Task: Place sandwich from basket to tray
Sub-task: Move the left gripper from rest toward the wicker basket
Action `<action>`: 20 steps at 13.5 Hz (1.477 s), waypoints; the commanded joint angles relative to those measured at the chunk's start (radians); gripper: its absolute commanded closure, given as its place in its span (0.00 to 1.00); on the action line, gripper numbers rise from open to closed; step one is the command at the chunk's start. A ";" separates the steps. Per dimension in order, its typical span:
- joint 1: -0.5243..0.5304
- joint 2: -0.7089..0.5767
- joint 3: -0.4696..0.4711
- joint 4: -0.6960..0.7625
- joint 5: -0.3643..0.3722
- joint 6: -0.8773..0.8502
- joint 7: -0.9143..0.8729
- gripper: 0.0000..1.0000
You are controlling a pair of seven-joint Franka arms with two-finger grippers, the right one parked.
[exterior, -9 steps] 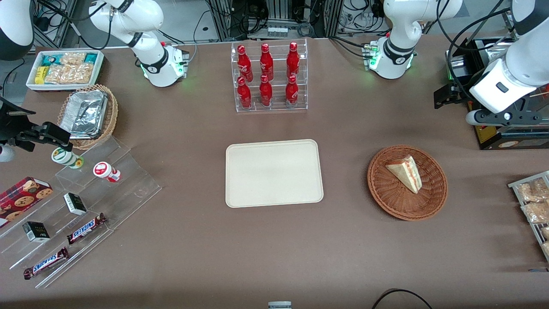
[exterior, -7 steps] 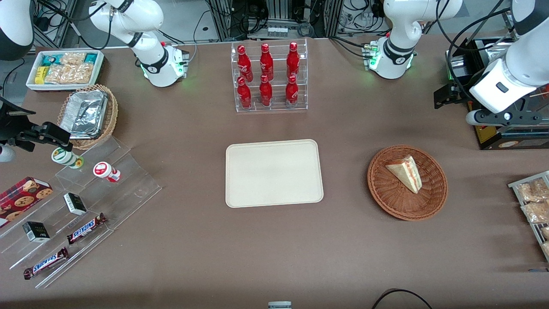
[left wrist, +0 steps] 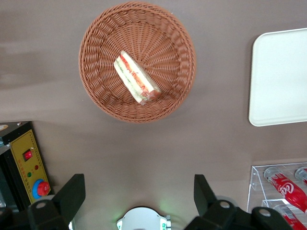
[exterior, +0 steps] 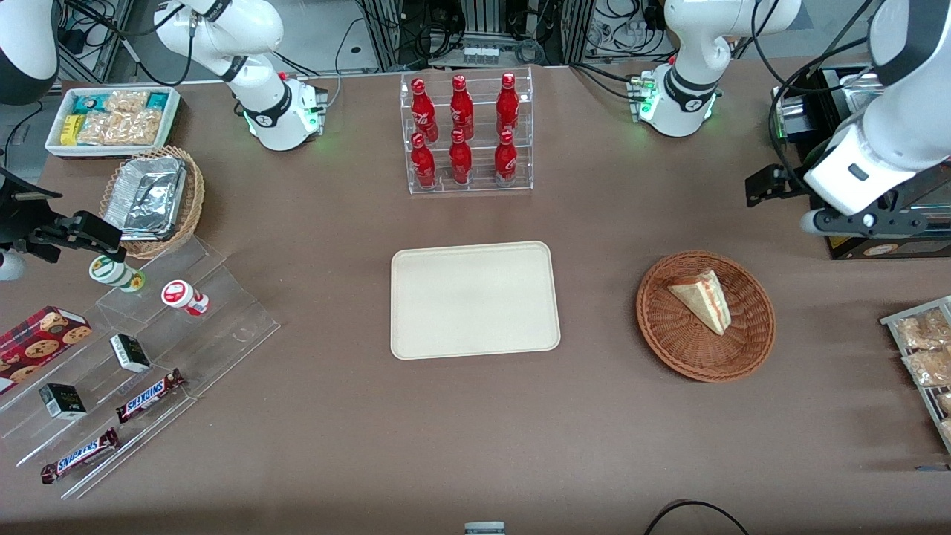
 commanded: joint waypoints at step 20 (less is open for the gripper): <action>0.006 0.170 0.034 -0.327 0.009 0.545 -0.429 0.00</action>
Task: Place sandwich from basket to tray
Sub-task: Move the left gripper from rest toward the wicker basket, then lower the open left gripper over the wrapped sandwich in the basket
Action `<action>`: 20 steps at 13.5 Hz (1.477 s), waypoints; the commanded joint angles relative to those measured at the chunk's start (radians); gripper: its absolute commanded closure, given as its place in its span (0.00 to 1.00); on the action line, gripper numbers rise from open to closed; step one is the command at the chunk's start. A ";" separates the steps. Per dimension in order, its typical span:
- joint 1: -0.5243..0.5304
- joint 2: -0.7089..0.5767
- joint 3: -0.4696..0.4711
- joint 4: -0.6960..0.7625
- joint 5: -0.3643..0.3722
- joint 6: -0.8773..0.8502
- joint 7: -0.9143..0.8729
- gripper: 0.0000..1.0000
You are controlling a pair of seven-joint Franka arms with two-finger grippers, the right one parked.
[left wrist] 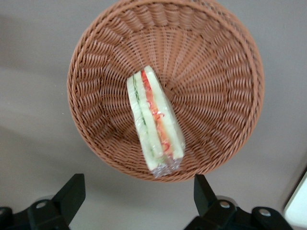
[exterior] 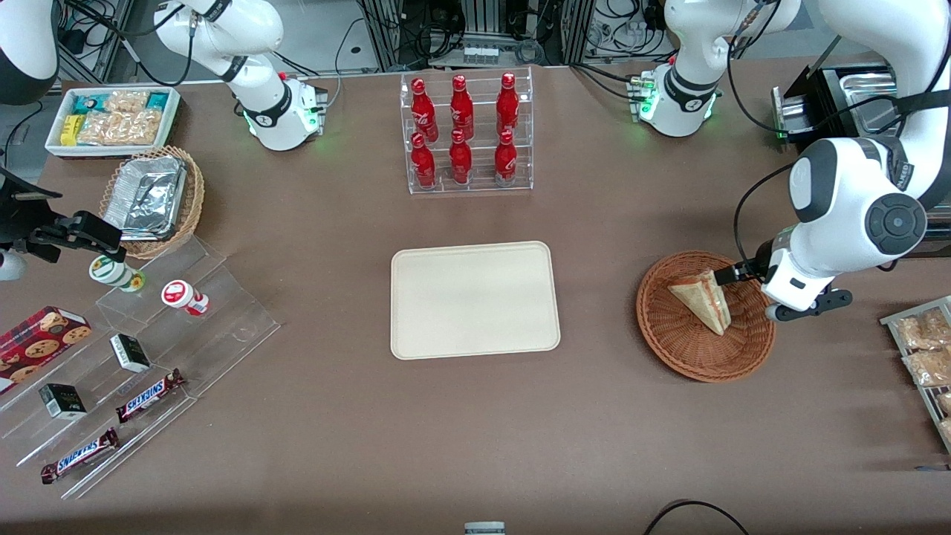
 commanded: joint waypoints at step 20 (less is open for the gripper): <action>-0.042 0.071 0.000 -0.217 0.010 0.357 -0.368 0.00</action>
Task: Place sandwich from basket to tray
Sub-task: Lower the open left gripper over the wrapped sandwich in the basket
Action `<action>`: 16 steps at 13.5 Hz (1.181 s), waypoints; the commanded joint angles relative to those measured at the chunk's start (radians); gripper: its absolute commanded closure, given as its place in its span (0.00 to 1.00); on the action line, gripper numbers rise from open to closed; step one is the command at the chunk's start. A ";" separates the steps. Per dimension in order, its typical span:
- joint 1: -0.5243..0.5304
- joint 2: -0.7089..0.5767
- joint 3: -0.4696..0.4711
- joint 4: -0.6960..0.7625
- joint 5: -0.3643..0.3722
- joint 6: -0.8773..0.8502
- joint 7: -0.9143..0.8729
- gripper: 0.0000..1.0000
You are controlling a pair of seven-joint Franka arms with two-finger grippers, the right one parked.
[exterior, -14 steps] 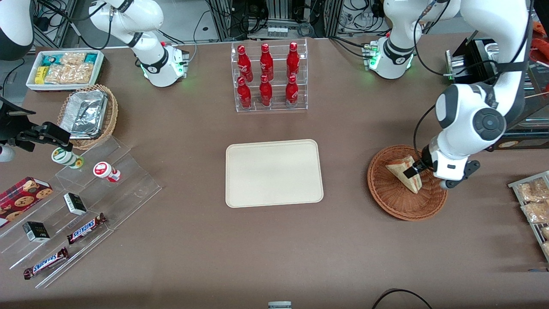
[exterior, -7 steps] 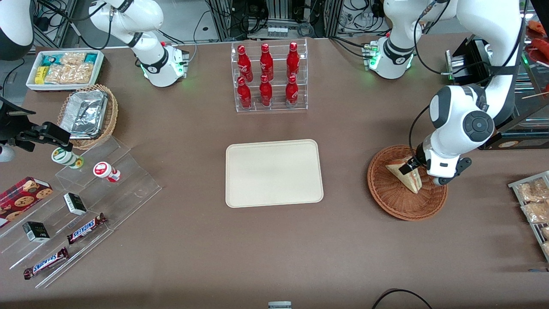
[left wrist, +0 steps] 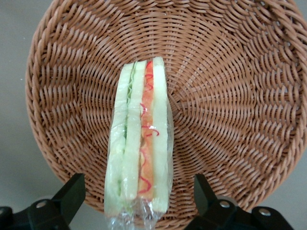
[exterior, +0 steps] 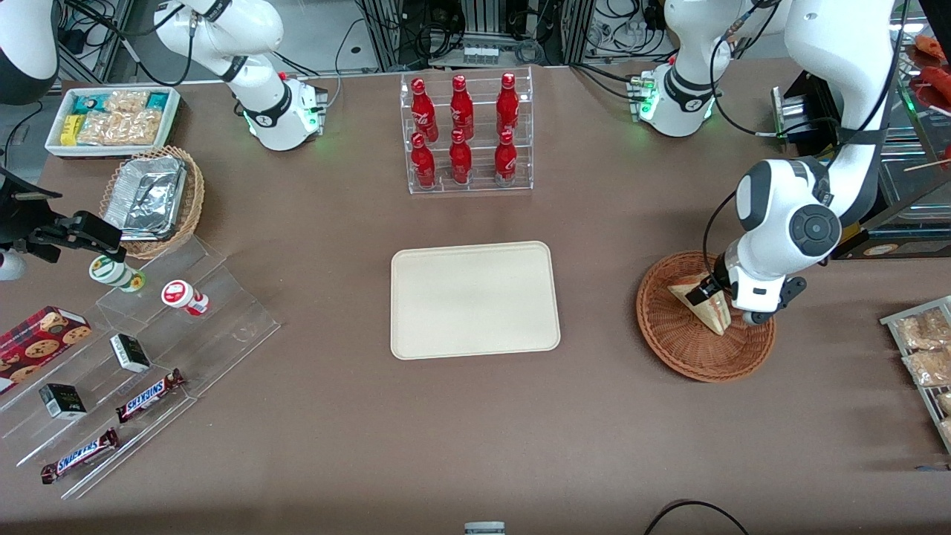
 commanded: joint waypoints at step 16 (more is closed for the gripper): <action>-0.005 -0.050 0.002 0.077 0.009 -0.187 0.028 1.00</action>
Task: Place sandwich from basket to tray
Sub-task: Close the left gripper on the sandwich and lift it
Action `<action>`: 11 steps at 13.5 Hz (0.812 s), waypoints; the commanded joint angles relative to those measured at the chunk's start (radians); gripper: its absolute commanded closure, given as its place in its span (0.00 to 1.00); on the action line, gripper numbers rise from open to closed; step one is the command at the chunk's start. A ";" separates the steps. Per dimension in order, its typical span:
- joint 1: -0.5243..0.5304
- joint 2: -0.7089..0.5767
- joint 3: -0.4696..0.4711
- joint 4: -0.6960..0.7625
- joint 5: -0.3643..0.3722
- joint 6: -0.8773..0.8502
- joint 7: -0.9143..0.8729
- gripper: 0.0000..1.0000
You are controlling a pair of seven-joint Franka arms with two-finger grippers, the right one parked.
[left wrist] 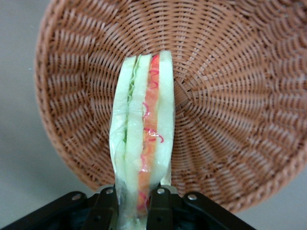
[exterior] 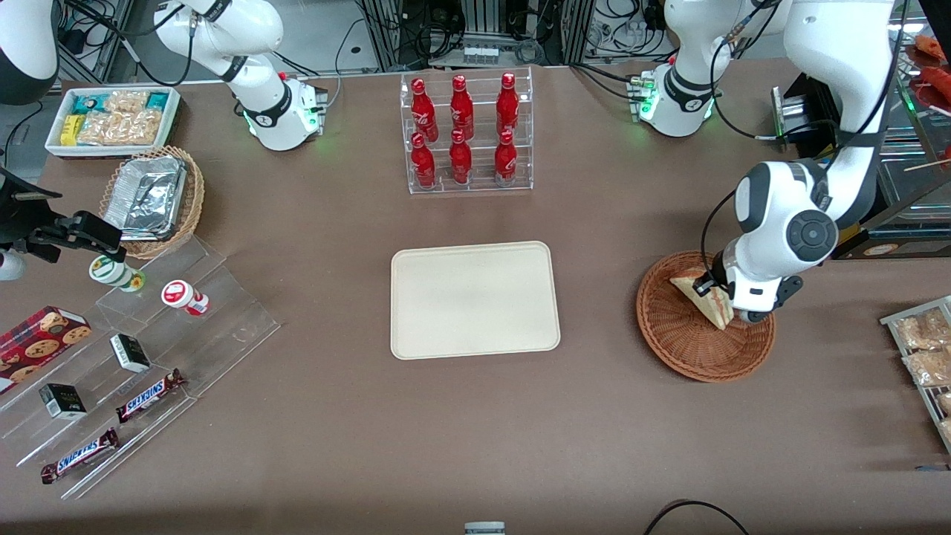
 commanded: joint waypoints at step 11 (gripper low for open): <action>-0.300 0.038 -0.046 0.240 -0.011 -0.225 0.066 1.00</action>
